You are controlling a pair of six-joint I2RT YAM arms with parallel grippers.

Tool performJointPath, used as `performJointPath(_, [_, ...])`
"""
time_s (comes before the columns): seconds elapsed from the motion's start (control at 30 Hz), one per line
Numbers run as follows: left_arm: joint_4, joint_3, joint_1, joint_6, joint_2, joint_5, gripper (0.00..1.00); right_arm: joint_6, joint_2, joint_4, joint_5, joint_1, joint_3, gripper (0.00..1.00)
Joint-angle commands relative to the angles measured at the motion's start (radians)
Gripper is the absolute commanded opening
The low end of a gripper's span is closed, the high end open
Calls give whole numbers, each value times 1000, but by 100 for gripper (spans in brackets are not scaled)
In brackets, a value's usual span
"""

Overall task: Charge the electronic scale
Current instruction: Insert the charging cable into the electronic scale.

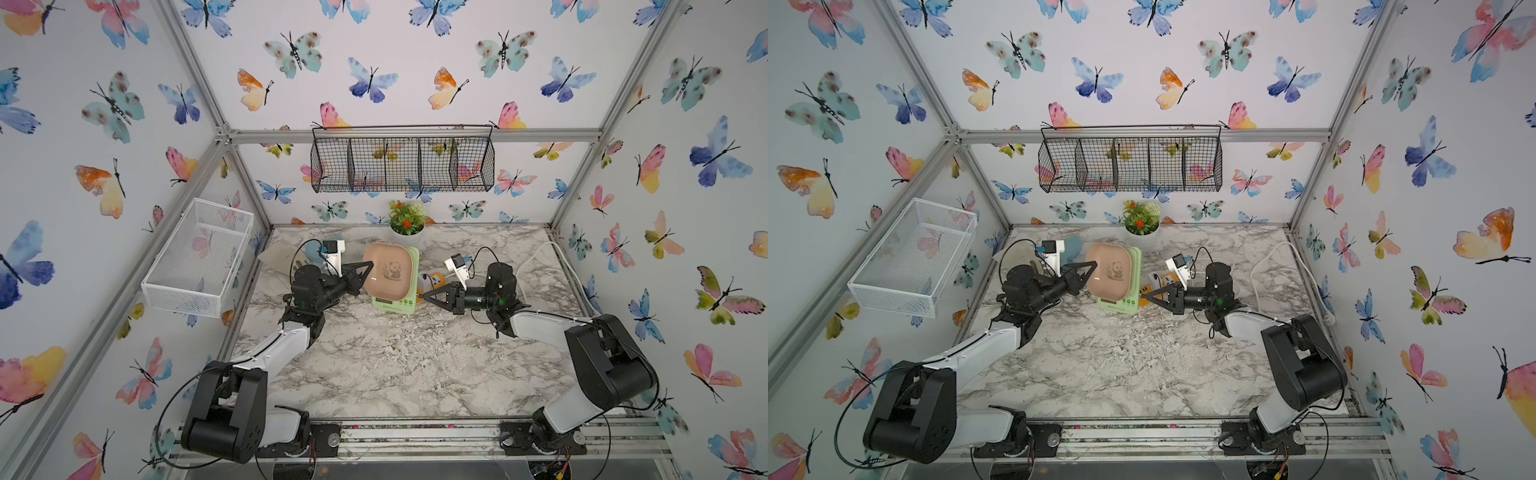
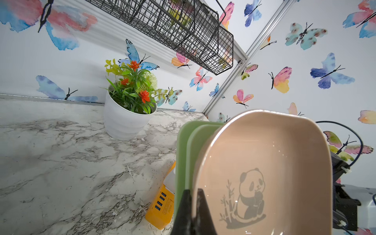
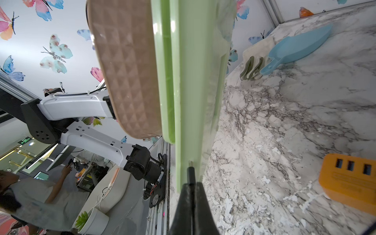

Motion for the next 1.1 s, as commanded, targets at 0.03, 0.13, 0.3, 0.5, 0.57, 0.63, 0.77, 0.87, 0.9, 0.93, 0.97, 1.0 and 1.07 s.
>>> performJointPath(0.03, [115, 7, -10, -32, -9, 16, 0, 16, 22, 9, 18, 6, 24, 2])
performJointPath(0.13, [94, 4, -21, -15, -8, 2, 0, 3, 33, -19, 21, 6, 33, 2])
performJointPath(0.3, [33, 4, -35, 27, -18, -39, 0, -42, 47, -96, 43, 6, 53, 2])
performJointPath(0.5, [-8, 8, -55, 49, -20, -85, 0, -45, 76, -115, 48, 6, 67, 2])
performJointPath(0.57, [-12, 8, -63, 56, -15, -85, 0, -44, 82, -115, 50, 6, 69, 2])
performJointPath(0.63, [-14, 10, -67, 62, -12, -86, 0, -46, 88, -121, 51, 6, 72, 2])
performJointPath(0.77, [-17, 8, -67, 65, -11, -86, 0, -47, 106, -130, 46, 6, 82, 2])
performJointPath(0.87, [-24, 9, -69, 67, -12, -86, 0, -46, 113, -132, 40, 7, 87, 2])
performJointPath(0.9, [-28, 9, -68, 68, -12, -86, 0, -46, 114, -132, 40, 6, 87, 4])
performJointPath(0.93, [-33, 10, -69, 72, -13, -112, 0, -48, 112, -132, 39, 7, 86, 9])
performJointPath(0.97, [-38, 9, -69, 75, -13, -125, 0, -51, 111, -134, 41, 6, 86, 13])
performJointPath(1.0, [-44, 10, -69, 80, -12, -132, 0, -57, 107, -140, 45, 7, 85, 16])
performJointPath(1.07, [-67, 12, -69, 101, -9, -150, 0, -81, 99, -168, 60, 6, 87, 24])
